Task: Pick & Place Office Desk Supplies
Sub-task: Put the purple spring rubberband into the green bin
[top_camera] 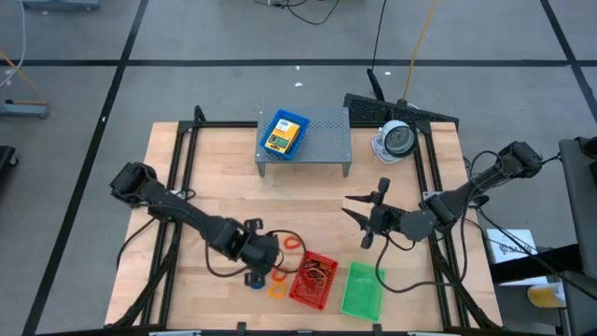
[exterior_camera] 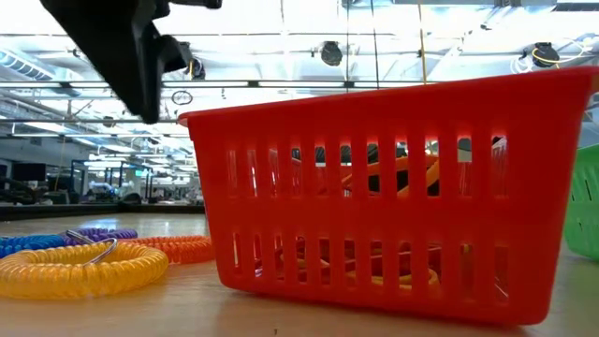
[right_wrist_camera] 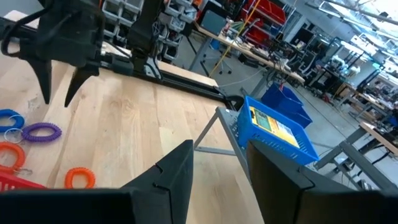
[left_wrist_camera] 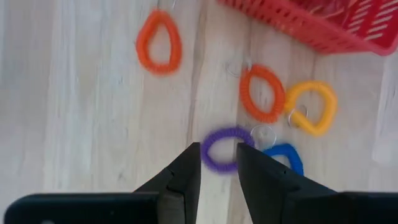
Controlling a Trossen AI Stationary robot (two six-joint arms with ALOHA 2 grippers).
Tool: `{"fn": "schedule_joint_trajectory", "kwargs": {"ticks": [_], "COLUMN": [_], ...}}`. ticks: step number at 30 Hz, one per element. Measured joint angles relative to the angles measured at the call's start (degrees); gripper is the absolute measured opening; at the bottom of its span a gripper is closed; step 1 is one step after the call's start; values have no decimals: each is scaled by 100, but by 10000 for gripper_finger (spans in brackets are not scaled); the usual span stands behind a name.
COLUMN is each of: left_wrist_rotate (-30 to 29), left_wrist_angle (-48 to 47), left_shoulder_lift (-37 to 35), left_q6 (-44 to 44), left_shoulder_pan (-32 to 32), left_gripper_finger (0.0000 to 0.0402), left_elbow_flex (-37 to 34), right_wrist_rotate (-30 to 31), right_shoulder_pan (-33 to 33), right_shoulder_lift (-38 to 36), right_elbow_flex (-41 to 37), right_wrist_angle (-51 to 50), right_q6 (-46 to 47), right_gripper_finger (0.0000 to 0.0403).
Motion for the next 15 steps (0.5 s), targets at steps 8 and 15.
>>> {"fn": "schedule_joint_trajectory", "kwargs": {"ticks": [8, 15], "left_wrist_rotate": [99, 314], "left_wrist_angle": [-123, 328], "left_shoulder_lift": [0, 2], "left_q6": [-470, -617], "left_shoulder_pan": [23, 23], "left_gripper_finger": [113, 113], "left_elbow_flex": [-57, -449], "right_wrist_rotate": [1, -159], "right_shoulder_pan": [-2, -5], "right_shoulder_lift": [0, 0], "right_elbow_flex": [0, 0], "right_wrist_angle": [-25, -26], "right_q6": [7, 103], "right_gripper_finger": [141, 141]}}
